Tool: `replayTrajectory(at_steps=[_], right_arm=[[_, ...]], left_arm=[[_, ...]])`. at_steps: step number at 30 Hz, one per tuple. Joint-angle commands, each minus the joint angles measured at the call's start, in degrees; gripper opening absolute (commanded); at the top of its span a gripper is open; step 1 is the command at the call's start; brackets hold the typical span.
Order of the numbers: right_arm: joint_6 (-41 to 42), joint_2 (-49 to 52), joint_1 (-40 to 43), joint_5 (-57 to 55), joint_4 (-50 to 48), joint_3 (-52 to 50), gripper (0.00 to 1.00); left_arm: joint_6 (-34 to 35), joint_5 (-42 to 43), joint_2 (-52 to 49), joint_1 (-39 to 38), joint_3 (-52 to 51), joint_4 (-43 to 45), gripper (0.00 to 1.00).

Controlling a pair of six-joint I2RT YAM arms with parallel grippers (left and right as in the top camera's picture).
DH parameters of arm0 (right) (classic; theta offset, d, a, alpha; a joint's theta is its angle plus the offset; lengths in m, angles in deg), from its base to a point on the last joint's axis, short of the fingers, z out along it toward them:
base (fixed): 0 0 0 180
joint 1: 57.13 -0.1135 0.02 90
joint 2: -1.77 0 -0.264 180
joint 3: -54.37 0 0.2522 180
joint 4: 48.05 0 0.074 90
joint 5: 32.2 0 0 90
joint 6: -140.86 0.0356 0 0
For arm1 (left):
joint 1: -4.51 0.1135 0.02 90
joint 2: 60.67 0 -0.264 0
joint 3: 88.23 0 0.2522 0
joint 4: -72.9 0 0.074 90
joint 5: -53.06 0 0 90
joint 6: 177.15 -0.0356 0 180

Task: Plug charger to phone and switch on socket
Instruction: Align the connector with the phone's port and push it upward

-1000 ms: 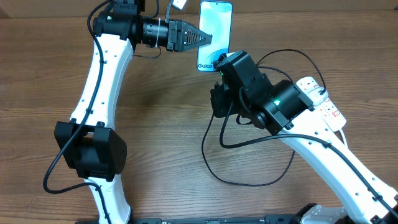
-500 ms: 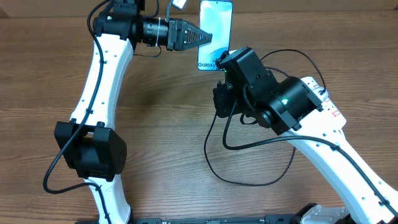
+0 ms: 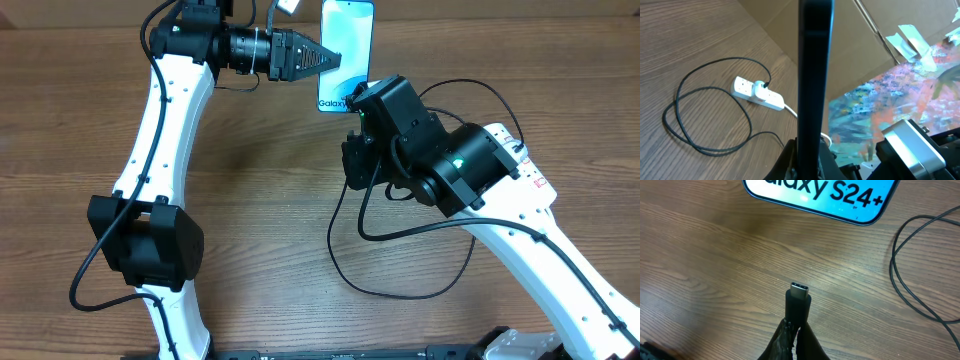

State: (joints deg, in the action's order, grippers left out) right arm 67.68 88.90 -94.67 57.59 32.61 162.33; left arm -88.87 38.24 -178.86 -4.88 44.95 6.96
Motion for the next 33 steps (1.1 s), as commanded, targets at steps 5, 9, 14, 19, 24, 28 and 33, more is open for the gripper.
replayTrajectory(at_steps=[5,9,14,19,24,28,33], right_arm=[[-0.6,-1.6,-0.2,0.5,-1.4,1.5,0.04],[-0.6,-1.6,-0.2,1.2,-2.1,1.5,0.04],[-0.6,-1.5,-0.2,2.5,-2.3,1.5,0.04],[-0.4,-1.5,-0.2,2.5,-3.0,1.5,0.04],[-0.3,-1.2,-0.2,2.5,-4.3,1.4,0.04],[-0.3,-0.3,-0.2,2.1,-4.9,1.4,0.04],[-0.1,0.9,-0.2,-0.2,-5.0,1.4,0.04]], left_arm=[[-1.3,1.8,1.2,0.0,1.3,0.4,0.04],[-1.2,5.1,1.2,0.0,1.3,0.6,0.04],[-0.8,10.4,1.2,0.0,1.3,1.3,0.04],[-0.9,11.9,1.2,0.0,1.3,1.4,0.04],[-0.8,11.9,1.2,-0.1,1.3,1.3,0.04],[-0.9,11.9,1.2,-0.1,1.3,1.3,0.04],[-0.9,11.9,1.2,-0.1,1.3,1.3,0.04]])
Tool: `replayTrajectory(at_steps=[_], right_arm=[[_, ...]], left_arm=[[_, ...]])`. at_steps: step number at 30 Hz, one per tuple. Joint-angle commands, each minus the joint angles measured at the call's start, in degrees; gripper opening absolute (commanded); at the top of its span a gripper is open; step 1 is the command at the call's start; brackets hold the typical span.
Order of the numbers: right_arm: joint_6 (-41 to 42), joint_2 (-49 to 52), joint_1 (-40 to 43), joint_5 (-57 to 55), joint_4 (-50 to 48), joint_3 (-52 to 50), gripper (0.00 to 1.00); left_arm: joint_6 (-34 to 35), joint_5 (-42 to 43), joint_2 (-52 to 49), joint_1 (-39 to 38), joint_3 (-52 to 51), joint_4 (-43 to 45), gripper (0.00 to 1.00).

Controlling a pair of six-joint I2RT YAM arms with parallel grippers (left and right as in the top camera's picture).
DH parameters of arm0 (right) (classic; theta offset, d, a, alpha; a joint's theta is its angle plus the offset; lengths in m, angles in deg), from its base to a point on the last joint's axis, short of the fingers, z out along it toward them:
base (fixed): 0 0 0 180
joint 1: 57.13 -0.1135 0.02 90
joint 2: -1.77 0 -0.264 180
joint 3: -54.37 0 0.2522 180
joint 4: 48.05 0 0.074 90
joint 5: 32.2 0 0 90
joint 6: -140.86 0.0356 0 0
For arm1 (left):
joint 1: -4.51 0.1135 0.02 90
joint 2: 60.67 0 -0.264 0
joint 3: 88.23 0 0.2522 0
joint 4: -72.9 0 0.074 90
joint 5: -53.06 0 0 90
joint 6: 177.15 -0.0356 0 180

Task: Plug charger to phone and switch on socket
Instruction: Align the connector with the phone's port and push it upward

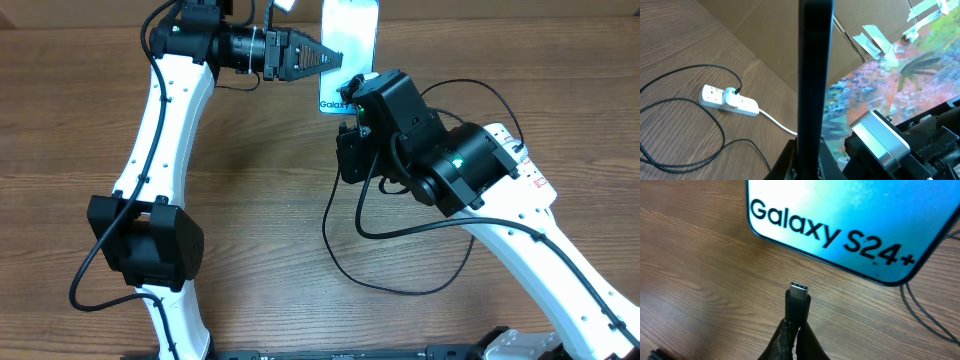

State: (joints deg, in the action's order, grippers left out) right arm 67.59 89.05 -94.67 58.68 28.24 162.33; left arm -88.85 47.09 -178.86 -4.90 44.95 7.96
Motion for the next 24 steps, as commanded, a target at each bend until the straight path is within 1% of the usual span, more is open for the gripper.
replayTrajectory(at_steps=[1,8,15,24], right_arm=[[0.0,0.7,-0.2,-1.3,-0.8,1.4,0.04],[1.0,0.8,-0.2,-4.0,-2.2,1.4,0.04],[1.0,2.9,-0.2,-4.0,-1.4,1.4,0.04],[1.0,3.1,-0.2,-3.8,-2.1,1.4,0.04]], left_arm=[[-0.9,3.0,1.2,0.0,1.3,0.3,0.04],[-0.9,3.1,1.2,0.0,1.3,0.3,0.04],[-0.9,3.1,1.2,0.0,1.3,0.3,0.04],[-1.2,3.0,1.2,0.0,1.3,0.5,0.04]])
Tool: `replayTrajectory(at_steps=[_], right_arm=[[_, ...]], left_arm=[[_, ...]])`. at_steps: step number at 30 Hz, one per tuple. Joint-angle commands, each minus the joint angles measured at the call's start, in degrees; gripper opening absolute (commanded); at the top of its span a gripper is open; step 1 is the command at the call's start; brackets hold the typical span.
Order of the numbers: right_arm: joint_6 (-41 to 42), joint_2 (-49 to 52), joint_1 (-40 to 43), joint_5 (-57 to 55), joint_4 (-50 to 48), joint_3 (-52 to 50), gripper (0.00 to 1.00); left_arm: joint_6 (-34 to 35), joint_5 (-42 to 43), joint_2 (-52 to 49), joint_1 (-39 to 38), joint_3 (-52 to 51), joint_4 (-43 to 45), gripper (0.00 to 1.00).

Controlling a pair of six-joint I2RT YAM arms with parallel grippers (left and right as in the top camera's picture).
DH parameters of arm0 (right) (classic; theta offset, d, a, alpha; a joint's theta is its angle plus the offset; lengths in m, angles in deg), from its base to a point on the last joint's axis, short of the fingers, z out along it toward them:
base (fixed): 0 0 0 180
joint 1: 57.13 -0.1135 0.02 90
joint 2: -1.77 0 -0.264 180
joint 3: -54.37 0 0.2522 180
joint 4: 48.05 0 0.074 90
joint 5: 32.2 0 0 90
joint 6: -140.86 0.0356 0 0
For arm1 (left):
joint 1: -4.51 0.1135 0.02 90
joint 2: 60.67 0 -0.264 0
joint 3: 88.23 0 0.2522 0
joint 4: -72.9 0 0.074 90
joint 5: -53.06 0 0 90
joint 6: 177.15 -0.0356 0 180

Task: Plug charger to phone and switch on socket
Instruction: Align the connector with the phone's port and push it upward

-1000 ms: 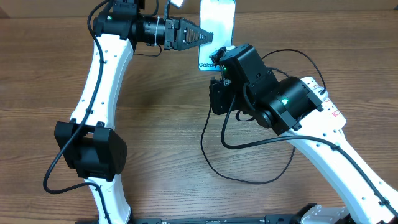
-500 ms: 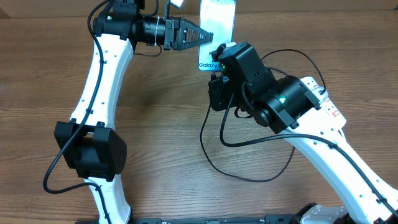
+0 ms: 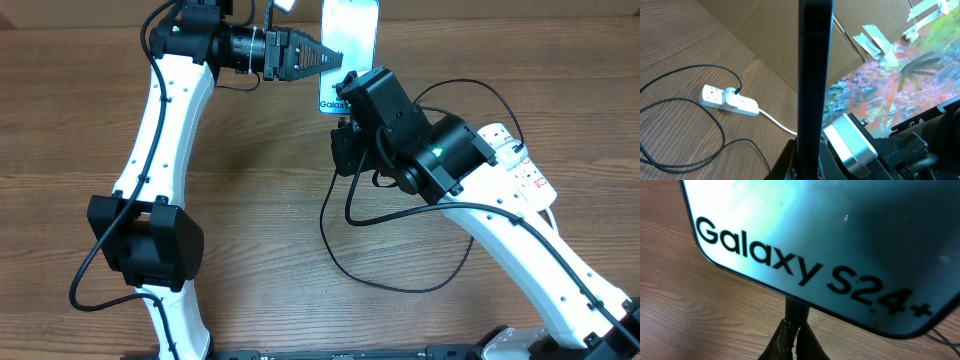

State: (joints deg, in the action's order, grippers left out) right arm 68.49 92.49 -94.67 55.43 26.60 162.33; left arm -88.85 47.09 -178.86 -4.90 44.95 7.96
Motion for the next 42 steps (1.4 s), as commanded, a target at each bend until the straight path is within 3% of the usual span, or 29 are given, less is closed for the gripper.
replayTrajectory(at_steps=[1,9,42], right_arm=[[0.1,-0.3,-0.2,-0.6,-0.4,1.5,0.04],[-0.2,-0.3,-0.2,-1.6,0.0,3.1,0.04],[-0.1,-0.3,-0.2,-1.8,-0.8,3.3,0.04]], left_arm=[[-1.6,2.8,1.2,0.0,1.3,0.5,0.04],[-3.0,-0.1,1.2,0.0,1.3,0.4,0.04],[-3.0,1.4,1.2,-0.4,1.3,0.2,0.04]])
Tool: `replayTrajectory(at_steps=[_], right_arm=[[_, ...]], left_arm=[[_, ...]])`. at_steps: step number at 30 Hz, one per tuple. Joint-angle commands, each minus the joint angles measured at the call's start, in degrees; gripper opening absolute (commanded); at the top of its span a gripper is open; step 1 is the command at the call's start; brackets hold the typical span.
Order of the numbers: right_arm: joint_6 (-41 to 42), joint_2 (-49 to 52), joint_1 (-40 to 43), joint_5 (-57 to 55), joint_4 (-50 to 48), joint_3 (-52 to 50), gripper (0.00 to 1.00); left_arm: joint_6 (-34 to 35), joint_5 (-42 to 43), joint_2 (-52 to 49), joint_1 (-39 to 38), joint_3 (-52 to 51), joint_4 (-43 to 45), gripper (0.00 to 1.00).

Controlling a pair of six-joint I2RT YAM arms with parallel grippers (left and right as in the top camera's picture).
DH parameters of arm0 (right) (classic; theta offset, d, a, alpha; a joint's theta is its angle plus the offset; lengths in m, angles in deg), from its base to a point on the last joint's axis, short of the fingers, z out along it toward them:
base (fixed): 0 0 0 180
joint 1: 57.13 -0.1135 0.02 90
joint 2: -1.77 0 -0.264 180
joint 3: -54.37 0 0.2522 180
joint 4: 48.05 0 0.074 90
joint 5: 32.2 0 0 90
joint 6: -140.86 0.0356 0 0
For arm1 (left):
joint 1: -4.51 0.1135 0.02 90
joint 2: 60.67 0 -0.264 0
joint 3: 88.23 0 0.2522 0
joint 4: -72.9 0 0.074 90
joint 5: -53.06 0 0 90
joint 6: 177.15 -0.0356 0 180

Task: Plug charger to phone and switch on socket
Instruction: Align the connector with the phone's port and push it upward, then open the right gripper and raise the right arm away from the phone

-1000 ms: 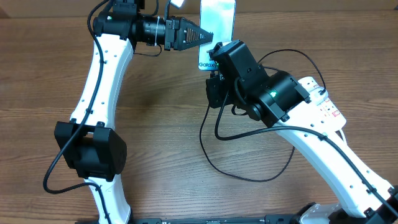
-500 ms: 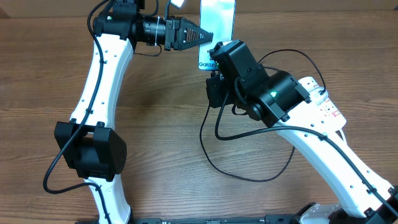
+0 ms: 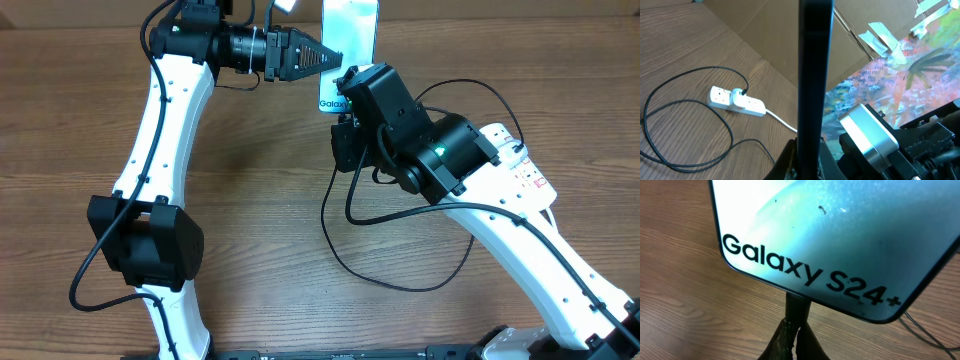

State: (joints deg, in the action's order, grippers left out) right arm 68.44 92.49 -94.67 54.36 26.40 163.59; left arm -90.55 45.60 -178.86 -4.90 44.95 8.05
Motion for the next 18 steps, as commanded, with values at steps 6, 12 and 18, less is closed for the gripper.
replayTrajectory(at_steps=[6,12,18], right_arm=[[-0.1,-0.3,-0.2,-0.8,-0.9,2.1,0.04],[-0.1,-0.3,-0.2,-1.1,-1.9,2.2,0.04],[-0.1,-0.3,-0.2,-1.9,-2.6,2.5,0.04]], left_arm=[[-1.3,2.8,1.2,-0.4,1.3,0.1,0.04],[-1.3,2.9,1.2,-0.4,1.3,-0.1,0.04],[-0.7,2.8,1.2,-0.4,1.3,-0.1,0.04]])
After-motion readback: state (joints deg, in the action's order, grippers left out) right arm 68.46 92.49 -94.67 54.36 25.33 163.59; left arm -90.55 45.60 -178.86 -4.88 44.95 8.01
